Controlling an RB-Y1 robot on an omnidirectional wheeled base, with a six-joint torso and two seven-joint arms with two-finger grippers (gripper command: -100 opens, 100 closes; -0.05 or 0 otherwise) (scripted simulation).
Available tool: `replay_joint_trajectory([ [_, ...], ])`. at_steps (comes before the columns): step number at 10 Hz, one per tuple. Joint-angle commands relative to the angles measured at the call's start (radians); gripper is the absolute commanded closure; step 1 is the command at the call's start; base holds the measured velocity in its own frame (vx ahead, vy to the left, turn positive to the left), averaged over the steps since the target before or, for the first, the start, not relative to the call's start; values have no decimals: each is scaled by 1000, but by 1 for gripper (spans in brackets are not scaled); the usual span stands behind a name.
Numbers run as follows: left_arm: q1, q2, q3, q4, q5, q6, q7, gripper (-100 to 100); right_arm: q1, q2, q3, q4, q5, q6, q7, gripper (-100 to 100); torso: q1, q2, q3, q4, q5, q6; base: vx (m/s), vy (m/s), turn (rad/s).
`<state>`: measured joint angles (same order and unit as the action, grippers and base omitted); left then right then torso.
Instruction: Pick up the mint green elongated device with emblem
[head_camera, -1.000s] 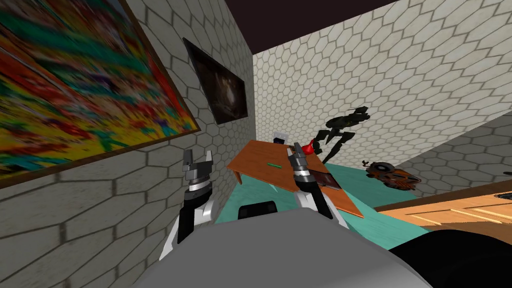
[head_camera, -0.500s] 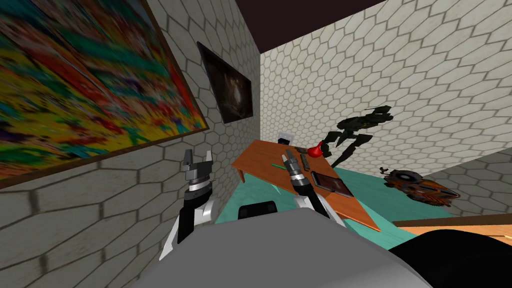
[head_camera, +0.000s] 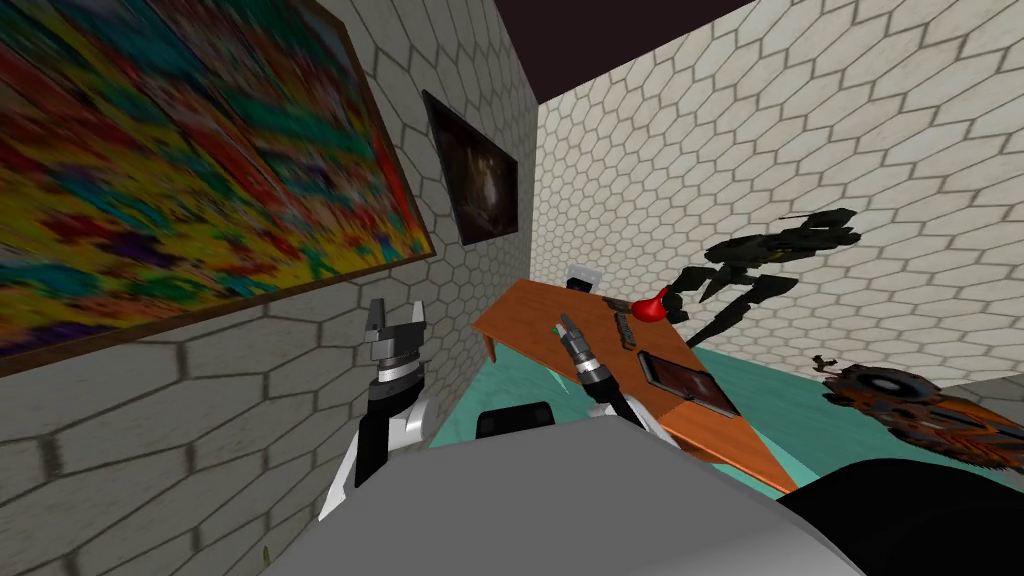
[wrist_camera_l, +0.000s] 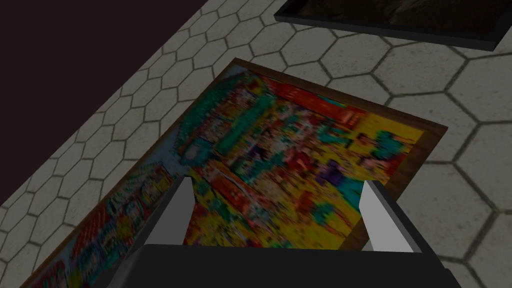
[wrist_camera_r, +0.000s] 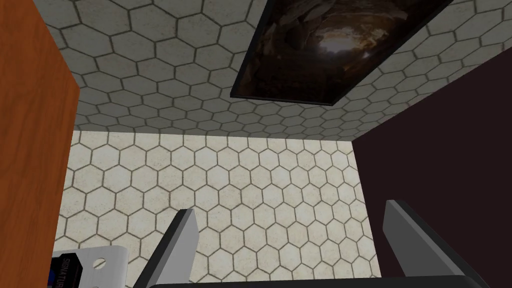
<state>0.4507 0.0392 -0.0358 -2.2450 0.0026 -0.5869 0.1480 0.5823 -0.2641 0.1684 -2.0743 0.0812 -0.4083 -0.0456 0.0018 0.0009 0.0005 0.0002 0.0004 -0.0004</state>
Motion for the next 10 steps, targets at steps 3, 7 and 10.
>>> replay_joint_trajectory([
  [3,0,0,0,0,0,0,0,0,4,-88,76,128,1,-15,3,-100,0,0,0,0,0,0,-13,38,234],
  [7,0,0,0,0,0,0,0,0,10,-136,112,224,2,-25,6,-100,0,0,0,0,0,0,-8,26,126],
  [10,0,0,0,0,0,0,0,0,24,-219,186,330,1,-46,12,-100,0,0,0,0,0,1,-15,42,237],
])
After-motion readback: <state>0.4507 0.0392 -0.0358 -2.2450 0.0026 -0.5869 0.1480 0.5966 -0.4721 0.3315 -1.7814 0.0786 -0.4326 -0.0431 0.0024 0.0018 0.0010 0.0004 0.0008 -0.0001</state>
